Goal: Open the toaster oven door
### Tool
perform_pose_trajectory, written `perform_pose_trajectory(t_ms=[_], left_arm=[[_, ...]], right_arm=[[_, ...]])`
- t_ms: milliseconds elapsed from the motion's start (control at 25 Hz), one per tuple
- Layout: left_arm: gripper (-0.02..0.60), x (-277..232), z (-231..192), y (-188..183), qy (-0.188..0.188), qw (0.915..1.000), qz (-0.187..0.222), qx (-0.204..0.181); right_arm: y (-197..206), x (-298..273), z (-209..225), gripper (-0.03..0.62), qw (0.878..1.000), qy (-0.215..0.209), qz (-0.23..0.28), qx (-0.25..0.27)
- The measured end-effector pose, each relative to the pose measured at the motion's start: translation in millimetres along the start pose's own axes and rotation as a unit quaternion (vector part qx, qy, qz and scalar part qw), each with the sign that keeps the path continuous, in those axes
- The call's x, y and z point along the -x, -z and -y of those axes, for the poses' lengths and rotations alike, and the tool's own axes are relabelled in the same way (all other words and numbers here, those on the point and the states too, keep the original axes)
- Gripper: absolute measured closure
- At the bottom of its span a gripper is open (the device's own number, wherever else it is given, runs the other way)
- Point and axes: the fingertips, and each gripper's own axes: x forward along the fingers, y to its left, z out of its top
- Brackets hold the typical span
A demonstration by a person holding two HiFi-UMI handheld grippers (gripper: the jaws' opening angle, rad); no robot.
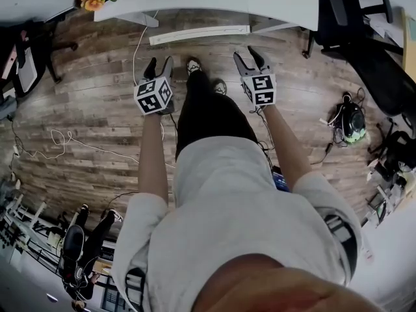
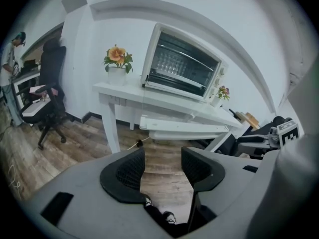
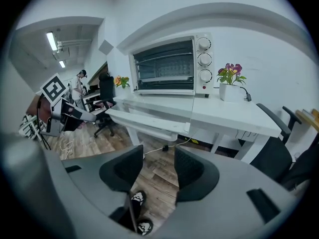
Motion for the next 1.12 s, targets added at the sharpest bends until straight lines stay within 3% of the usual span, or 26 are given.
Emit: perform_pose_trajectory(t_ms=[280,520,720,880,1120], left_arm=[[0.350,29.0,39.2,19.0,0.011,0.9998,-0.010,0.010],[0.463,34.7,64.7,11.0,0.018,0.9997,-0.015,0.000],[0.554,29.5,83.2,-21.6,0.027,0.9995,-0.002,-0.018],[0.562,23.2,79.5,-51.3,0.034,0.9991,0.008,-0.022],[0.563,7.8,65.2,-99.2,0.044,0.9983,0.014,-0.036]], right_arm=[[6.7,35.6,-16.6,0.462,1.000,-0.006,-0.011,-0.028],[-18.4,46.7,-18.8,0.531,0.999,0.002,-0.003,-0.035],[-47.7,45.1,-15.2,0.589,1.000,0.008,0.001,-0.023],[-71.7,33.7,-16.1,0.595,0.999,0.007,0.011,-0.034],[-118.5,0.5,-22.4,0.595,1.000,-0.007,0.012,-0.011]])
